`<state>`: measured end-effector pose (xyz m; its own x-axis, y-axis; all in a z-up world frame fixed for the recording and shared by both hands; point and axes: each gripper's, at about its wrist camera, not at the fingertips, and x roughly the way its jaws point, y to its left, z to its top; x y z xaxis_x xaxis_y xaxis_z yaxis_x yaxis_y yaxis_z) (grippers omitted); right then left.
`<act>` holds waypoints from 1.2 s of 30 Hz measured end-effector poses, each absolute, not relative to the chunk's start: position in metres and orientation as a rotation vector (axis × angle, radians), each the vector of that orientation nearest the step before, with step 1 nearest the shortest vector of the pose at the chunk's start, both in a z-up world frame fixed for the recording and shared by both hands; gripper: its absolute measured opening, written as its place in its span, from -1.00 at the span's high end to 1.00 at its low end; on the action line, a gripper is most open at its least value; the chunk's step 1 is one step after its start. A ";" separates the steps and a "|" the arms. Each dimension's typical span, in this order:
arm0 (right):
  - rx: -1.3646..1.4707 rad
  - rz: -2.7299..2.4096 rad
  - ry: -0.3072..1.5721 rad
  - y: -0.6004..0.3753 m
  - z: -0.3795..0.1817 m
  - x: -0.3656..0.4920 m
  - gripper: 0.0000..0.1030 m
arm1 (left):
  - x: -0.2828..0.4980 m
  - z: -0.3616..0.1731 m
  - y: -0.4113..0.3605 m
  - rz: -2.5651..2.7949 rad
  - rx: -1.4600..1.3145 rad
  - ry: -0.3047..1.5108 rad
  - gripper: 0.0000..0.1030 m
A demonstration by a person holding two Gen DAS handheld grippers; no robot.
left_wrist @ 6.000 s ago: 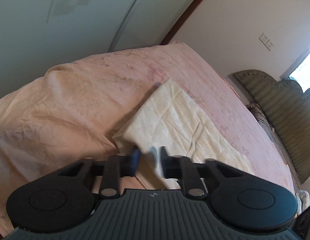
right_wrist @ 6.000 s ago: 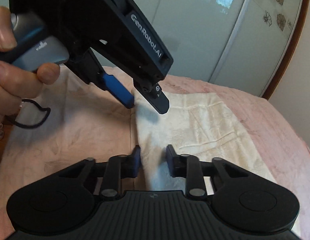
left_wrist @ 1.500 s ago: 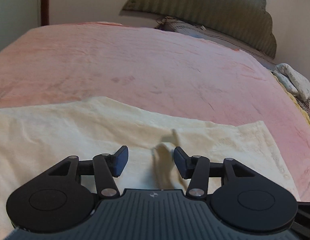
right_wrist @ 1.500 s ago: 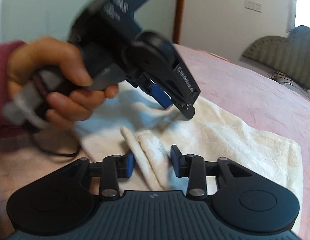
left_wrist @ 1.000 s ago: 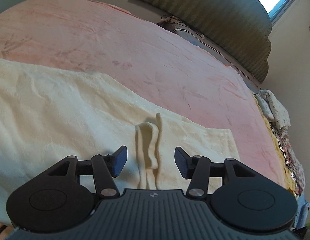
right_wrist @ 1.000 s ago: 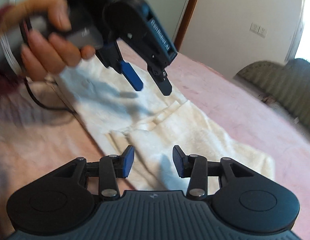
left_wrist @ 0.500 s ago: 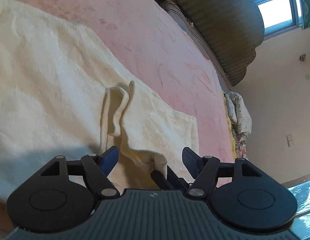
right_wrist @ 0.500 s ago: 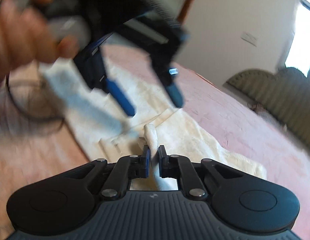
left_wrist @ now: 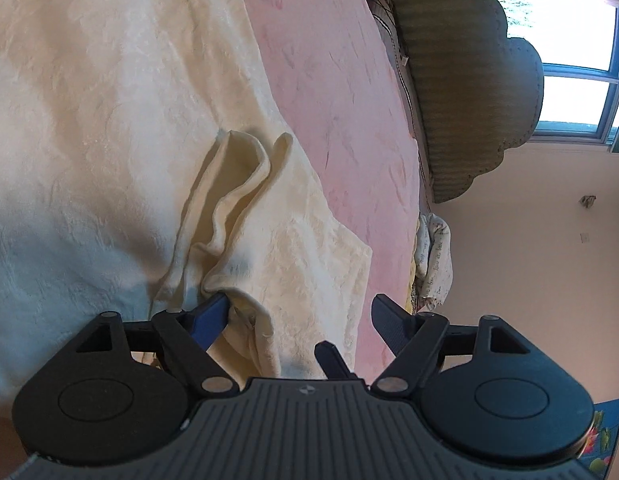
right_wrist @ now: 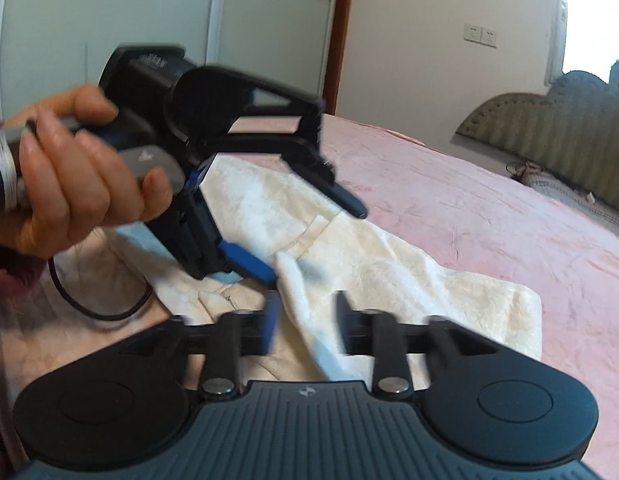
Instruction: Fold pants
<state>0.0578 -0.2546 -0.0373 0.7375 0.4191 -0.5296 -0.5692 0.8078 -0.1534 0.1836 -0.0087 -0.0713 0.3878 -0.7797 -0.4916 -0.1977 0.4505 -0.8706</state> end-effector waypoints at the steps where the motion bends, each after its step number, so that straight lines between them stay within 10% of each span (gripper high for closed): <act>1: -0.359 0.543 0.496 -0.248 -0.042 0.060 -0.53 | 0.184 -0.071 -0.009 -0.484 -1.063 1.146 -0.54; 3: -0.416 0.540 0.501 -0.236 -0.051 0.066 -0.38 | 0.182 -0.070 -0.010 -0.484 -1.052 1.151 -0.54; 5: -0.404 0.514 0.524 -0.235 -0.057 0.076 0.63 | 0.180 -0.069 -0.005 -0.490 -1.051 1.146 -0.55; 8: -0.332 0.505 0.515 -0.244 -0.053 0.078 0.80 | 0.179 -0.072 0.002 -0.477 -1.066 1.138 -0.58; 14: -0.188 0.564 0.457 -0.261 -0.027 0.065 0.81 | 0.184 -0.078 -0.003 -0.487 -1.106 1.129 -0.46; 16: -0.248 0.590 0.462 -0.250 -0.030 0.062 0.81 | 0.183 -0.080 -0.002 -0.495 -1.136 1.107 0.58; 19: -0.330 0.611 0.480 -0.237 -0.041 0.056 0.75 | 0.177 -0.075 0.005 -0.447 -1.057 1.085 0.91; 31: -0.008 0.578 0.657 -0.286 -0.058 0.077 0.47 | 0.159 -0.058 -0.013 -0.380 -0.598 1.055 0.96; 36: -0.008 0.554 0.611 -0.278 -0.052 0.067 0.45 | 0.160 -0.047 -0.005 -0.356 -0.557 1.032 0.64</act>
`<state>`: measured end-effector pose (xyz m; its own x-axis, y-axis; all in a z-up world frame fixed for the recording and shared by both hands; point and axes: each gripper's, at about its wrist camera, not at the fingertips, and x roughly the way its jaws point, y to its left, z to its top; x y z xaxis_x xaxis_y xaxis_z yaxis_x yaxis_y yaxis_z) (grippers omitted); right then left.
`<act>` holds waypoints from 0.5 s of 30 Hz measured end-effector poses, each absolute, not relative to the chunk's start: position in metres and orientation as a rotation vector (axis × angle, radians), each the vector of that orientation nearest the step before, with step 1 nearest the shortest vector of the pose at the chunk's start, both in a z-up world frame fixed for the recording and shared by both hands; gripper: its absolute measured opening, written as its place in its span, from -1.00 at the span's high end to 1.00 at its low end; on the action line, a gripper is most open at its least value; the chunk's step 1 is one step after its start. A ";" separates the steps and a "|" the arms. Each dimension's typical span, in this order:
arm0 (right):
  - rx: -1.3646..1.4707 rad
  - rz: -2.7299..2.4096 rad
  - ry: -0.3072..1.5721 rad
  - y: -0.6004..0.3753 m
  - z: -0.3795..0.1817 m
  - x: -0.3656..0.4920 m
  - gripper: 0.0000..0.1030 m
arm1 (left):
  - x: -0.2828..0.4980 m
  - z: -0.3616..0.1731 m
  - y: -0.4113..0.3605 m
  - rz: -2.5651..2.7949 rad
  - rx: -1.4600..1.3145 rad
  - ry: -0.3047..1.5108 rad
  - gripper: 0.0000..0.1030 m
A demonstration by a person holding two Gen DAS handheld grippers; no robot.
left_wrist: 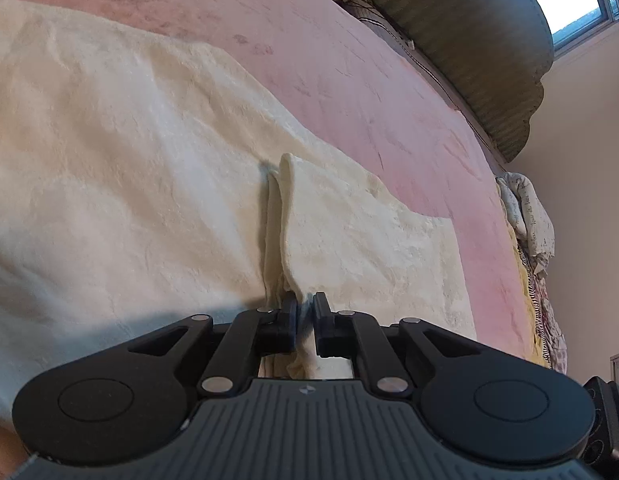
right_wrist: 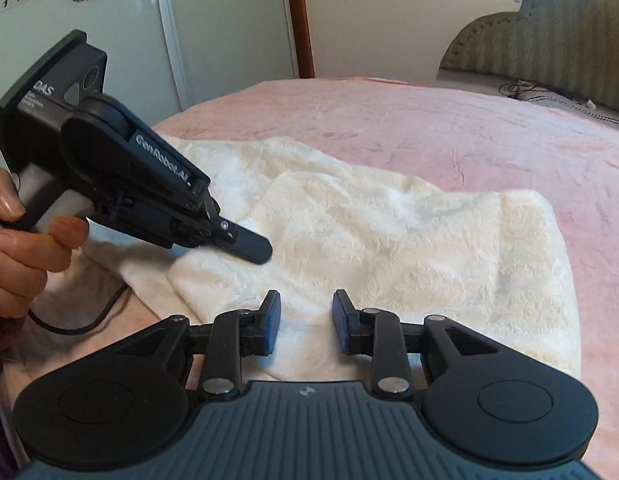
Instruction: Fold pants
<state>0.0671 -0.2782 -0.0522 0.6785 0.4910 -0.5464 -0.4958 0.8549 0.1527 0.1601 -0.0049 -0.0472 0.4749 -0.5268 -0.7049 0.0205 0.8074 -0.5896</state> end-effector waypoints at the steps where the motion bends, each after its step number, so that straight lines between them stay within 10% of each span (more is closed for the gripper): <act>1: -0.003 0.555 0.602 -0.277 -0.050 0.067 0.44 | 0.159 -0.044 -0.003 -0.349 -0.550 1.021 0.66; 15: -0.063 0.539 0.619 -0.248 -0.056 0.070 0.16 | 0.185 -0.020 -0.028 -0.265 -0.368 0.930 0.46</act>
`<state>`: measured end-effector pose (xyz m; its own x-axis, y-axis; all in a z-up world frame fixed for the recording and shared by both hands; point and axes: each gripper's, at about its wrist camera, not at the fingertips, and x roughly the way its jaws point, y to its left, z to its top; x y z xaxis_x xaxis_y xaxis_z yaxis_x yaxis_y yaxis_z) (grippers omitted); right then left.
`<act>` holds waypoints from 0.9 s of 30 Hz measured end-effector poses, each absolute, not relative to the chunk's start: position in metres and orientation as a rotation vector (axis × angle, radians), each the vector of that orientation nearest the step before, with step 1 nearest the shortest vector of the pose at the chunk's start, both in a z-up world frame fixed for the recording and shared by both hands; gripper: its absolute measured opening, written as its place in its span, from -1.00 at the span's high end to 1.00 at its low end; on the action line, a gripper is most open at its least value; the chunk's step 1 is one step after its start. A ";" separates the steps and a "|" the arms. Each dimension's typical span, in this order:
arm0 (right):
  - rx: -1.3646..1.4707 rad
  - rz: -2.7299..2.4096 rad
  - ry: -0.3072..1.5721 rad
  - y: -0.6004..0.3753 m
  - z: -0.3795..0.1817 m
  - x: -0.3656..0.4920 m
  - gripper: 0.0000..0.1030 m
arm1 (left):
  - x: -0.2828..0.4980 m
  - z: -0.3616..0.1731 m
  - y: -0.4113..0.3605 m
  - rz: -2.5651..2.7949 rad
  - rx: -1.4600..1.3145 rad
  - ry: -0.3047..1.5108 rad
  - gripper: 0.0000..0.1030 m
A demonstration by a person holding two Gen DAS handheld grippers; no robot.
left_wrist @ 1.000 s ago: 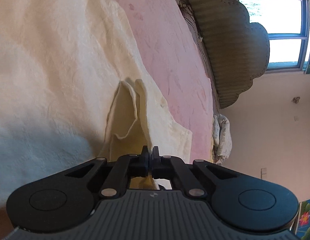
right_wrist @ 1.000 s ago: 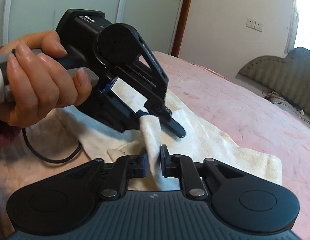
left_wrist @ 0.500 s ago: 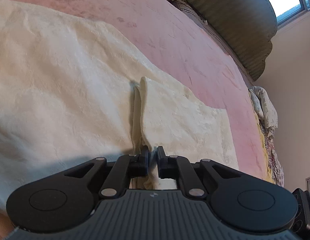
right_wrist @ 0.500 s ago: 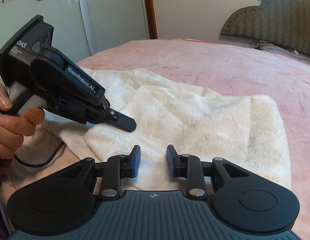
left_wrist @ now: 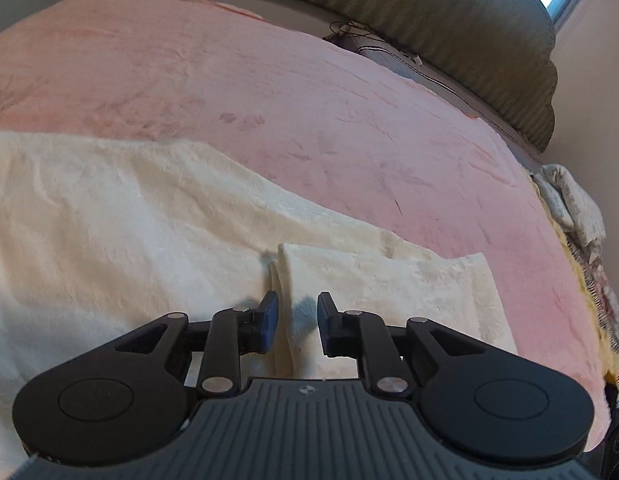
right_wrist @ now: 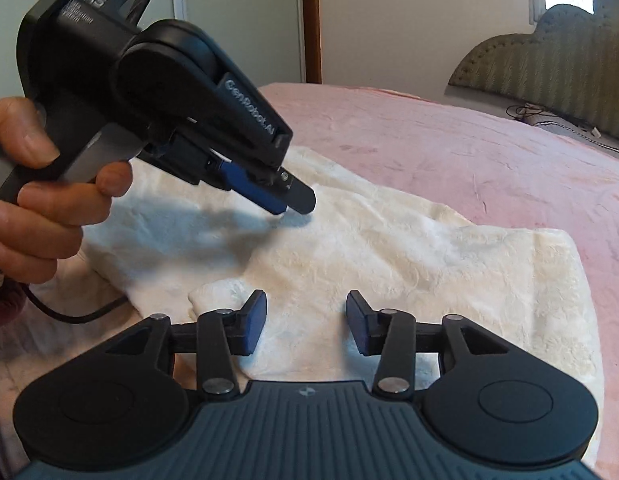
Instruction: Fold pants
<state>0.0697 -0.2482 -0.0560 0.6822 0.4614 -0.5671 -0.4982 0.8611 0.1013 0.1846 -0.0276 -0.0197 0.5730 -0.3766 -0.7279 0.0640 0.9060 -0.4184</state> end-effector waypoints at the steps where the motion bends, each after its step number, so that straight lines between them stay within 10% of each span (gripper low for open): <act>1: -0.052 0.545 0.612 -0.251 -0.055 0.069 0.16 | 0.188 -0.026 -0.023 -0.282 -0.429 0.946 0.26; 6: -0.025 0.546 0.624 -0.254 -0.059 0.074 0.09 | 0.202 -0.043 -0.008 -0.313 -0.603 0.978 0.04; 9: -0.023 0.550 0.626 -0.253 -0.058 0.078 0.08 | 0.207 -0.046 -0.010 -0.317 -0.595 0.989 0.86; 12: -0.037 0.552 0.621 -0.249 -0.056 0.080 0.07 | 0.206 -0.041 -0.013 -0.331 -0.582 0.949 0.92; 27: -0.014 0.529 0.581 -0.249 -0.054 0.074 -0.25 | 0.198 -0.024 -0.012 -0.204 -0.406 0.876 0.41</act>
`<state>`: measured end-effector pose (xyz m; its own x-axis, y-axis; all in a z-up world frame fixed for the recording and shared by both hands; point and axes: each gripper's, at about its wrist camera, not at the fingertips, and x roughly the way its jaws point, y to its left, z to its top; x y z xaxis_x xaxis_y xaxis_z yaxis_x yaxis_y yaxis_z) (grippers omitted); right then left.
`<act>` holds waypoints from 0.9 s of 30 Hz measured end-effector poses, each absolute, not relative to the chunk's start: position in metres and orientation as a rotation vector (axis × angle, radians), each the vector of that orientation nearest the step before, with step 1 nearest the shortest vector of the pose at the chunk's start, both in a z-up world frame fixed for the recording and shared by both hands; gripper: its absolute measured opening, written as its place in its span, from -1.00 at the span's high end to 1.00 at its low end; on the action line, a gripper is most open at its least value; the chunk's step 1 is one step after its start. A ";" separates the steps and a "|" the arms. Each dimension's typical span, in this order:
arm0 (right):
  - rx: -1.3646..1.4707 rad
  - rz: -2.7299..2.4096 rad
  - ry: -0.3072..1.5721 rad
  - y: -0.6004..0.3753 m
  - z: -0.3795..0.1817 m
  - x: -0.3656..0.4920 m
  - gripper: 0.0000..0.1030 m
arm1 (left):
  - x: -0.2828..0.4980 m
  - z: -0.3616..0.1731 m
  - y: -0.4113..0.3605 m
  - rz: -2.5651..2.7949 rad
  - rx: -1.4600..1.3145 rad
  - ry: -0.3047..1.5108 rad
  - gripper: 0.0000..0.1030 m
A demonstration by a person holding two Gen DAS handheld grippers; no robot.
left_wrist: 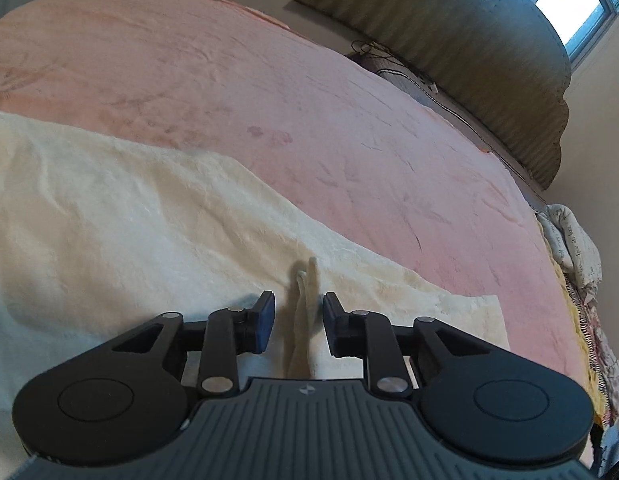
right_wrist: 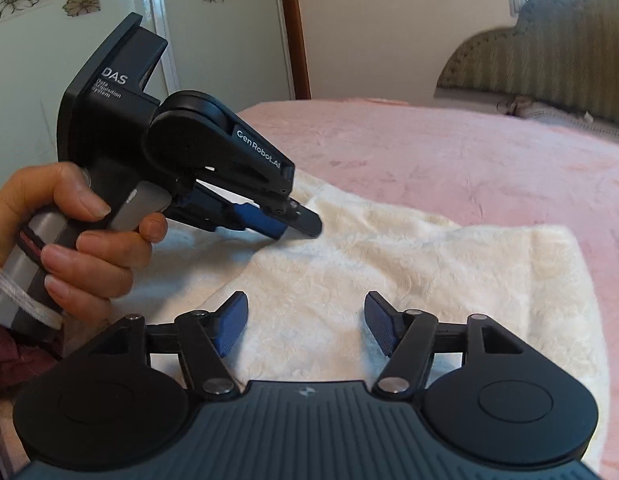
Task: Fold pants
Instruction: 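Release the cream pants and hold both grippers open above the folded layers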
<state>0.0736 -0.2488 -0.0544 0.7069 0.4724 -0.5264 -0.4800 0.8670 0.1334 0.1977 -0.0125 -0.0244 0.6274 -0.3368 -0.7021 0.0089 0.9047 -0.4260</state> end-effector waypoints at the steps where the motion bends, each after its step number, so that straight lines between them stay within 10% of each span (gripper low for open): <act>1: -0.022 0.528 0.587 -0.247 -0.057 0.074 -0.25 | 0.194 -0.020 -0.015 -0.196 -0.375 0.865 0.31; 4: 0.003 0.477 0.581 -0.246 -0.069 0.076 -0.55 | 0.179 -0.017 -0.024 -0.177 -0.276 0.848 -0.30; 7: 0.024 0.427 0.595 -0.253 -0.073 0.080 -0.95 | 0.159 -0.021 -0.035 -0.152 -0.147 0.803 -0.32; 27: 0.004 0.228 0.627 -0.278 -0.078 0.081 -1.00 | 0.129 -0.052 -0.032 -0.039 0.071 0.678 -0.90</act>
